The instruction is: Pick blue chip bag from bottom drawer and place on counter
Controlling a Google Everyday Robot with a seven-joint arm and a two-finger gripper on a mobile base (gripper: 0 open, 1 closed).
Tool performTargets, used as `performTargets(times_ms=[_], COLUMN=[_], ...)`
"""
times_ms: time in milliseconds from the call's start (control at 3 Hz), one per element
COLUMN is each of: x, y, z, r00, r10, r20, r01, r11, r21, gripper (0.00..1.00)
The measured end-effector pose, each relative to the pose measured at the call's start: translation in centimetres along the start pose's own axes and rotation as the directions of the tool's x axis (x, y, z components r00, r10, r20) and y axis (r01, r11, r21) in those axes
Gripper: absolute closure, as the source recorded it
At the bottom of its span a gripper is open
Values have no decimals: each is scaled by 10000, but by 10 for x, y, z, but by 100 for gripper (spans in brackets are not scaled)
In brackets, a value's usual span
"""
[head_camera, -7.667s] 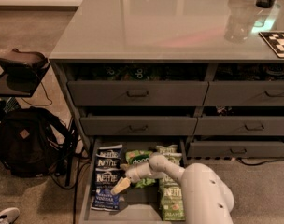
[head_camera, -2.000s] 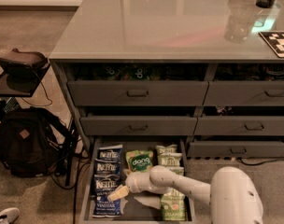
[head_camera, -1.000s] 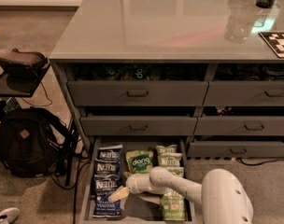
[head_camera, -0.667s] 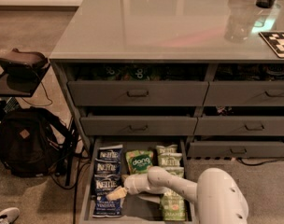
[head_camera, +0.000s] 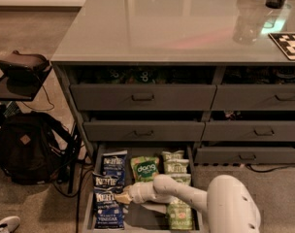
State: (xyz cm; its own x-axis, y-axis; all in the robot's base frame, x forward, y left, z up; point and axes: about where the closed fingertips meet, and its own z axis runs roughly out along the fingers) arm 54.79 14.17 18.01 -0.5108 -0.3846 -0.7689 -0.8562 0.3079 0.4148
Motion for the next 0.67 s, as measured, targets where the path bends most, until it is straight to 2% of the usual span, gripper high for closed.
performTargets(times_ms=[333,667], x=[-3,-6], y=[1,1], z=[-5,-9], r00=[10000,10000], r10=[-19,-10], r20=[19,59], r01=[19,8], r11=[9997,9993], r21=[230,371], gripper=[88,100])
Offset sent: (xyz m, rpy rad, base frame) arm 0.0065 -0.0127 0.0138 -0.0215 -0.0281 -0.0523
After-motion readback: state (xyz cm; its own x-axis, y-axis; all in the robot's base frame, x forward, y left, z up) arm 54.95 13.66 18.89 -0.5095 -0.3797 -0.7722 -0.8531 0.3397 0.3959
